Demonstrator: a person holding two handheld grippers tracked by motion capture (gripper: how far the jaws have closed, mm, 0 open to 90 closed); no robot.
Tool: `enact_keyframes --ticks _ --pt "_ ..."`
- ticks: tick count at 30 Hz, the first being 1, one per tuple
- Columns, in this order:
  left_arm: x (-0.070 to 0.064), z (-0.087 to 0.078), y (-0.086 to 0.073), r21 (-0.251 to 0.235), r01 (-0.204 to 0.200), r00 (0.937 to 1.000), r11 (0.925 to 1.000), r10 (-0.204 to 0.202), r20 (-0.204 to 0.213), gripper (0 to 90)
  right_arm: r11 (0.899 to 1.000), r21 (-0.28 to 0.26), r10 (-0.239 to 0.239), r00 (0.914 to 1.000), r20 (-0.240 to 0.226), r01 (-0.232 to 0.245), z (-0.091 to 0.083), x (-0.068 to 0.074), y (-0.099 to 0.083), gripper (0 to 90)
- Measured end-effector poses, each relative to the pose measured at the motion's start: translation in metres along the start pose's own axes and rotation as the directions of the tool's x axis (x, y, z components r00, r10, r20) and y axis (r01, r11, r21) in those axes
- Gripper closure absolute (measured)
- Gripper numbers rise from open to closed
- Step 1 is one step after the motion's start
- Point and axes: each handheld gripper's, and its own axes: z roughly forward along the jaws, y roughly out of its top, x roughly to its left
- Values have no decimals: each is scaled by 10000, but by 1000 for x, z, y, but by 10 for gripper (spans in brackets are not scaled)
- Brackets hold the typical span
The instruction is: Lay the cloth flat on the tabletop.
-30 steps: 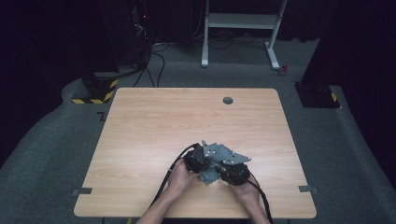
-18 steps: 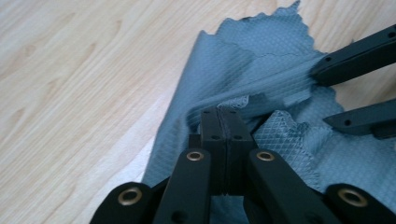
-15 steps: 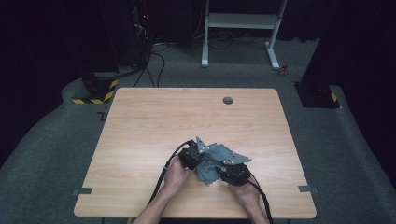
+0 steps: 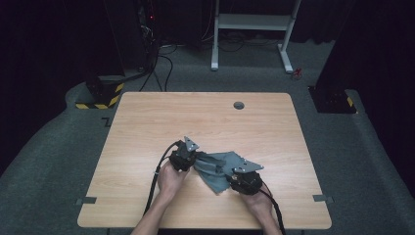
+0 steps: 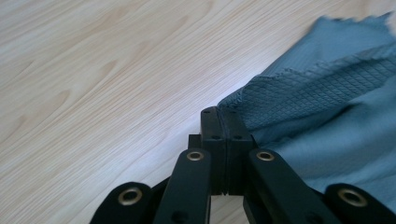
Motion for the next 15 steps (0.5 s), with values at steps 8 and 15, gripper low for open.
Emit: enact_keyframes --ticks 8,15 --pt "15 11 -17 827 464 9988 9955 -451 -176 860 10000 0 -3 10000 -1 3 0 0 0 599" --pt "9 -3 -5 -445 167 9985 9989 -143 526 622 10000 5 20 10000 -2 -20 0 0 0 599"
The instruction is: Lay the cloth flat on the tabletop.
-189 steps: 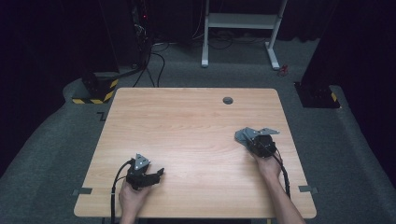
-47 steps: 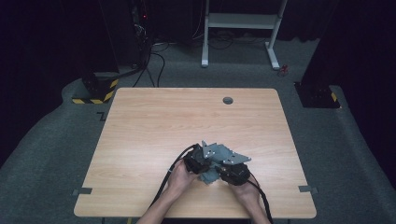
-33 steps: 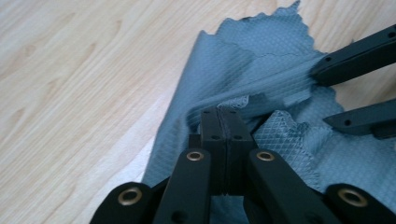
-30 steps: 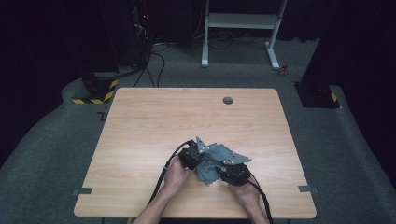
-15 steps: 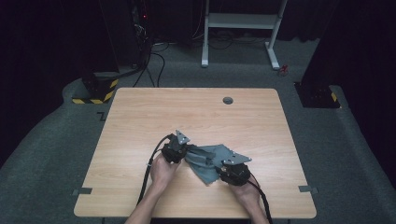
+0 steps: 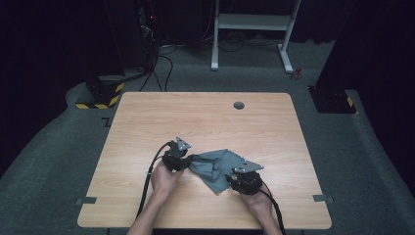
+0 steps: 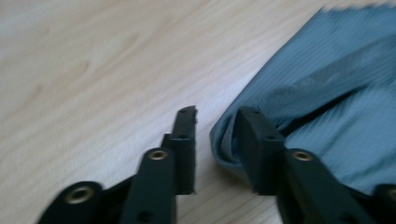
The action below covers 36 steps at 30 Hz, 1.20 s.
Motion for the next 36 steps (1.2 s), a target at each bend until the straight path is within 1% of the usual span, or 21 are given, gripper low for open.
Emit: enact_keyframes --ticks 3,5,6,7,8,12,13,14,15,16,19,20,22,26,28,29,30,31,32,35,36 --pt "-11 1 9 -217 -327 9982 9992 337 499 554 10000 0 4 10000 -1 -4 0 0 0 599" --pt "-18 3 13 -366 -464 9949 9983 495 874 523 10000 0 -12 10000 -3 12 0 0 0 599" --pt "-21 5 15 -323 -604 9930 9977 633 1002 511 10000 2 -2 10000 1 2 0 0 0 599" --pt "-21 5 15 -323 -604 9930 9977 633 1002 500 10000 1 -1 10000 0 1 0 0 0 599" --pt "-28 10 20 -303 -882 9881 9956 914 1241 490 10000 1 2 10000 1 -2 0 0 0 599" --pt "-44 23 32 22 -1395 9759 9902 1371 1699 470 10000 -1 -22 10000 -2 22 0 0 0 600" --pt "-44 23 32 22 -1395 9759 9902 1371 1699 470 10000 -1 -22 10000 -2 22 0 0 0 600" --pt "-47 28 35 167 -1597 9732 9870 1546 1702 474 10000 -3 6 10000 -4 -6 0 0 0 600" --pt "-54 36 37 459 -1844 9727 9818 1756 1517 493 10000 -2 8 10000 -5 -8 0 0 0 599" --pt "-55 39 38 601 -1914 9726 9797 1811 1460 529 10000 -6 -5 10000 -9 5 0 0 0 599" --pt "-55 44 38 905 -1985 9709 9759 1832 1544 734 10000 -5 1 10000 -6 -1 0 0 0 599" --pt "-54 45 37 939 -1956 9721 9762 1804 1499 795 10000 -2 6 10000 -5 -6 0 0 0 600" --pt "-51 41 36 843 -1820 9784 9797 1719 1153 864 10000 -7 -10 10000 -5 10 0 0 0 599" --pt "-36 26 32 436 -1274 9905 9909 1249 569 886 10000 -6 -12 10000 -7 12 0 0 0 599" --pt "-25 19 28 365 -999 9947 9943 988 299 887 10000 -6 -9 10000 -8 9 0 0 0 600" --pt "-25 19 28 365 -999 9947 9943 988 299 887 10000 -6 -9 10000 -8 9 0 0 0 600" --pt "-14 14 24 411 -689 9976 9968 689 22 886 10000 -2 -16 10000 -6 16 0 0 0 600" --pt "-14 14 24 411 -689 9976 9968 689 22 886 10000 -2 -12 10000 -6 12 0 0 0 599" --pt "-3 10 19 460 -390 9991 9982 398 -170 886 10000 -5 -32 10000 -8 32 0 0 0 599" --pt "10 7 11 560 142 9995 9983 -126 -281 885 10000 -9 -33 10000 -14 33 0 0 0 594" --pt "13 7 9 657 162 9992 9977 -138 -368 885 10000 -6 -55 10000 -44 55 0 0 0 589"
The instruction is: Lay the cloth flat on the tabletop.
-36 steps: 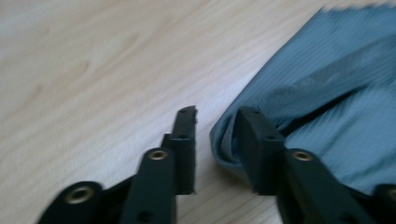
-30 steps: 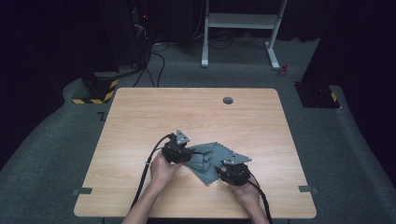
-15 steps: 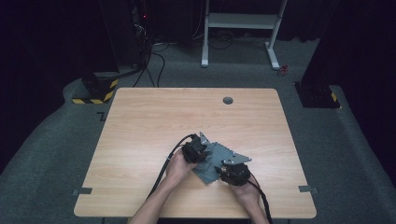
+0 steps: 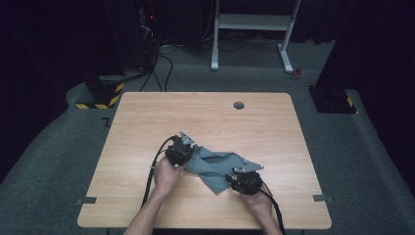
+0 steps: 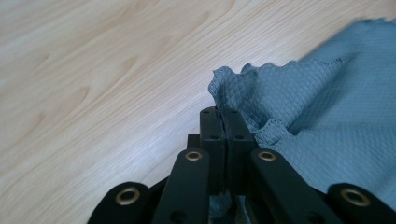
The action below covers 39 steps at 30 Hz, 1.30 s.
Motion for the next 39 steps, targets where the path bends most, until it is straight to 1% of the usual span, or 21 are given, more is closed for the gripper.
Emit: enact_keyframes --ticks 2,5,9,11,13,15,17,20,21,23,25,26,29,30,31,32,33,34,35,38,39 --pt "5 2 -3 114 206 9997 9997 -204 -109 885 10000 0 -13 10000 16 13 0 0 0 588" --pt "10 5 -6 141 407 9991 9991 -405 -153 882 10000 5 5 10000 15 -5 0 0 0 588" --pt "12 10 -6 188 388 9989 9991 -382 -267 882 10000 4 4 10000 19 -4 0 0 0 589" --pt "13 13 -6 162 334 9991 9993 -330 -272 880 10000 1 11 10000 15 -11 0 0 0 589" --pt "13 14 -6 138 369 9991 9992 -366 -227 867 10000 -7 8 10000 -14 -8 0 0 0 599" --pt "12 15 -6 58 380 9993 9993 -380 -30 805 9999 -108 110 9999 -91 -111 -2 -3 -1 628" --pt "12 15 -6 -83 425 9989 9991 -423 223 746 9988 -383 290 9993 -216 -299 -7 -6 -4 641" --pt "11 15 -5 -176 420 9982 9990 -412 442 674 9969 -549 562 9984 -44 -563 -17 -12 -7 642" --pt "11 16 -4 -175 463 9978 9988 -454 487 662 9962 -598 637 9980 51 -633 -19 -14 -8 643" --pt "13 17 -3 -215 527 9971 9984 -514 560 658 9958 -516 771 9966 281 -755 -21 -21 -9 643" --pt "13 18 -2 -273 634 9958 9976 -614 672 674 9950 -452 917 9945 501 -894 -21 -29 -9 639" --pt "13 18 -1 -341 626 9957 9975 -601 707 706 9948 -418 949 9938 577 -925 -21 -32 -8 631" --pt "12 18 0 -381 537 9961 9978 -509 719 789 9944 -409 1006 9917 806 -975 -18 -38 -7 611" --pt "12 17 0 -369 436 9966 9984 -409 721 822 9937 -328 1099 9905 832 -1075 -17 -40 -7 603" --pt "12 17 0 -369 436 9966 9984 -409 721 850 9930 -250 1172 9892 878 -1154 -16 -40 -7 602" --pt "11 17 1 -368 324 9972 9988 -298 692 875 9937 -250 1107 9896 916 -1088 -14 -41 -7 602" --pt "11 16 1 -386 312 9973 9988 -285 673 890 9943 -253 1057 9902 912 -1038 -13 -42 -6 604" --pt "12 15 2 -391 273 9974 9989 -246 675 892 9940 -242 1083 9902 876 -1066 -12 -42 -4 626" --pt "12 14 2 -488 284 9976 9984 -252 647 893 9938 -262 1097 9905 827 -1078 -12 -42 -2 682" --pt "14 11 2 -681 386 9977 9969 -346 586 894 9965 -385 766 9951 631 -742 -11 -43 2 876" --pt "15 10 2 -760 405 9977 9963 -362 567 894 9960 -534 752 9954 598 -721 -12 -42 3 892"
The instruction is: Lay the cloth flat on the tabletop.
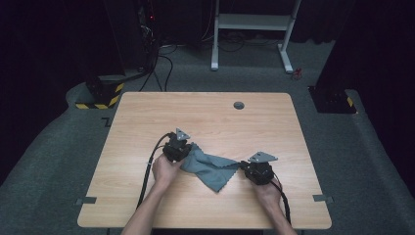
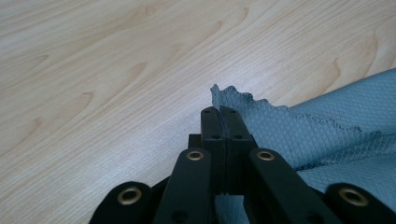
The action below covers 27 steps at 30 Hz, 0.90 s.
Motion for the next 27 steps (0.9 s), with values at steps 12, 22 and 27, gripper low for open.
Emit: enact_keyframes --ticks 12,22,27 --pt "19 0 -1 -439 689 9963 9967 -710 -488 895 9973 479 542 9979 351 -559 18 -23 34 899" --pt "32 18 3 -455 1134 9876 9925 -1177 -1043 895 9879 1369 593 9936 958 -722 54 -39 53 899" --pt "37 31 -2 -49 1359 9836 9907 -1355 -1192 894 9836 1649 524 9908 1246 -727 68 -38 61 897"
